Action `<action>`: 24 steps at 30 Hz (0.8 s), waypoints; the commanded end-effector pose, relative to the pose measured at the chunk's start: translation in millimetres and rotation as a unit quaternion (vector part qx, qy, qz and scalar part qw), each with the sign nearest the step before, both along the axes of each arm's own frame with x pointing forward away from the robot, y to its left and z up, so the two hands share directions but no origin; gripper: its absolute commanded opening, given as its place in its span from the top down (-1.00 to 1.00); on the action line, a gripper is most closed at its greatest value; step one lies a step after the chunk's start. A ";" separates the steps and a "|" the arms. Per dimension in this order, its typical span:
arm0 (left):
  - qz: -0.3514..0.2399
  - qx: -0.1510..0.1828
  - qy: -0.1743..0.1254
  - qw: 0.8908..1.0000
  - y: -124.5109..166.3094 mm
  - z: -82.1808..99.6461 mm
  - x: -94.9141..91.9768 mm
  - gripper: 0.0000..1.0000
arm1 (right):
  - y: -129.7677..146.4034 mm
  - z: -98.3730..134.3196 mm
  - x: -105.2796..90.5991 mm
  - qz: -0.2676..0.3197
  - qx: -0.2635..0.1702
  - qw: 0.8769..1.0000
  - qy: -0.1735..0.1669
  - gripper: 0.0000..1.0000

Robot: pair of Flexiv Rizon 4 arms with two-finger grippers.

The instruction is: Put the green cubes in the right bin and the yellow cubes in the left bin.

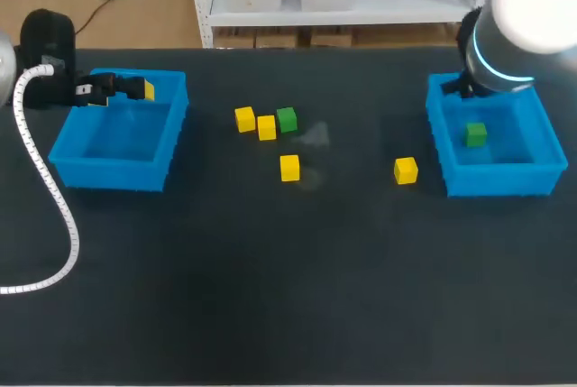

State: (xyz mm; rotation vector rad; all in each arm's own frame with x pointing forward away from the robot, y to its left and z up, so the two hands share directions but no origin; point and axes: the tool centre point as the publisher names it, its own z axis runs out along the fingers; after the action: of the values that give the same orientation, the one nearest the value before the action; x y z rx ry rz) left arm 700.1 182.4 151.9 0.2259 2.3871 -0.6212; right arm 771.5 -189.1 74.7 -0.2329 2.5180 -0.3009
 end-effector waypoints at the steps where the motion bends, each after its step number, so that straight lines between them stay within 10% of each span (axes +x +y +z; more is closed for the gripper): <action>1: -0.003 -0.004 -0.003 1.000 1.9 -1.5 -0.2 -1.00 | 0.0 -8.1 -3.2 -0.002 -0.005 1.000 0.004 1.00; 3: -0.003 -0.004 -0.003 1.000 1.9 -1.5 -0.2 -1.00 | -0.4 -9.2 -3.0 -0.006 -0.016 1.000 0.002 0.09; 4: -0.003 -0.004 -0.003 1.000 1.9 -1.5 -0.2 -1.00 | -0.8 -9.0 -1.8 -0.007 -0.014 1.000 0.002 -1.00; 16: -0.003 -0.004 -0.003 1.000 1.9 -1.5 -0.2 -1.00 | 5.5 46.6 22.3 0.062 -0.033 0.996 -0.062 -1.00; 24: -0.003 -0.004 -0.003 1.000 1.9 -1.5 -0.2 -1.00 | 52.3 79.4 47.1 0.210 -0.102 0.965 -0.119 -1.00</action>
State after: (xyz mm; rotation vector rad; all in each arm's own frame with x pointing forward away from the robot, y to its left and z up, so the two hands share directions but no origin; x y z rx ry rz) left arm 700.1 182.4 151.9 0.2259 2.3871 -0.6212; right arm 808.9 -146.3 155.9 -0.6370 2.2173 -0.3695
